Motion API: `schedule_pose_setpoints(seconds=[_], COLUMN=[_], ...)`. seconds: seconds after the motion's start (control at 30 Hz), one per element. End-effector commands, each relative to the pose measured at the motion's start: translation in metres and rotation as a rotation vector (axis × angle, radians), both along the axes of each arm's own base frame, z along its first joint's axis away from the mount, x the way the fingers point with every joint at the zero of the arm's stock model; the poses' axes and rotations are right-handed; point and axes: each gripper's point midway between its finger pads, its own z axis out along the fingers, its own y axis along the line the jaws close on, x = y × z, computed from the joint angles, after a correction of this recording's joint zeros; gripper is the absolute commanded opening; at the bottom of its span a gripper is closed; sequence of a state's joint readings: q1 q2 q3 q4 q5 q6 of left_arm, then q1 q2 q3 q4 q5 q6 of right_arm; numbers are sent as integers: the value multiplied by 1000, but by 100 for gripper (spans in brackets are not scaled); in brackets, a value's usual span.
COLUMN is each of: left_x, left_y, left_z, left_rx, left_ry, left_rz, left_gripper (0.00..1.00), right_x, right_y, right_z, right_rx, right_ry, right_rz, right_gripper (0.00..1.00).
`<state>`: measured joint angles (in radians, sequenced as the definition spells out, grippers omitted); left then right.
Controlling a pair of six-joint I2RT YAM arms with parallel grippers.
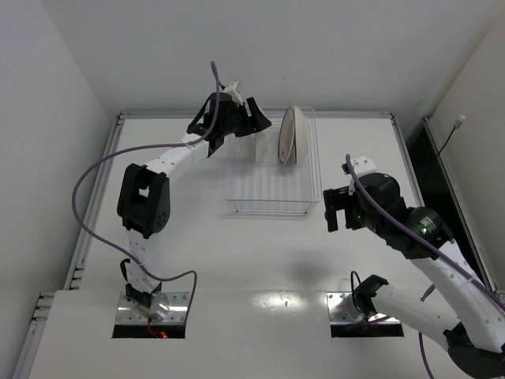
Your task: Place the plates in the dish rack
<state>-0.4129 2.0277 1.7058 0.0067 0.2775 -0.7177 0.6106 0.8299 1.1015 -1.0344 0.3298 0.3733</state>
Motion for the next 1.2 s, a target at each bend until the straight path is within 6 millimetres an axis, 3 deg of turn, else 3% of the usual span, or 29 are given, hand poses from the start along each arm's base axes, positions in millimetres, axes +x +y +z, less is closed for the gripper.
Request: schedule_pose_setpoints(seconds=[0.0,0.2,0.33,0.53,0.57,0.63,0.67,0.83,0.9,0.97,1.1,1.17], left_x=[-6,-16,-26,-48,-52,-64,-71,-108,-125,-141,-166,-179], left_y=[-9,-4,9,12,12,12,12,-5,-3,7,24,43], left_z=[30,31,39,52,41,52,44,56,60,74,69,78], left_rx=[-17,-16,-13,0,7,-11,-12,-45,-21,3,111,186], left_ry=[-69,-65,-66,-88,-58,-78,-65,-83,-95,-119,-156,-209], left_rz=[-46,-72,-74,-124,-135,-170,-184,-313,-341,-341,-356,-322], left_gripper=[61,61,65,73,74,74,74,74,74,75,75,75], right_x=[4,3,5,8,9,9,11,11,12,11,11,12], right_y=[3,3,1,-9,-9,-8,-7,4,7,9,20,21], right_z=[22,29,37,50,51,51,52,55,53,56,62,64], right_rx=[42,57,66,81,76,77,77,110,118,131,182,188], right_ry=[-49,-59,-71,-110,-104,-94,-94,-74,-61,-62,-75,-83], right_rz=[-3,-8,-37,-117,-117,-123,-123,-95,-92,-82,-42,-41], right_gripper=[100,100,100,100,100,100,100,100,100,100,100,100])
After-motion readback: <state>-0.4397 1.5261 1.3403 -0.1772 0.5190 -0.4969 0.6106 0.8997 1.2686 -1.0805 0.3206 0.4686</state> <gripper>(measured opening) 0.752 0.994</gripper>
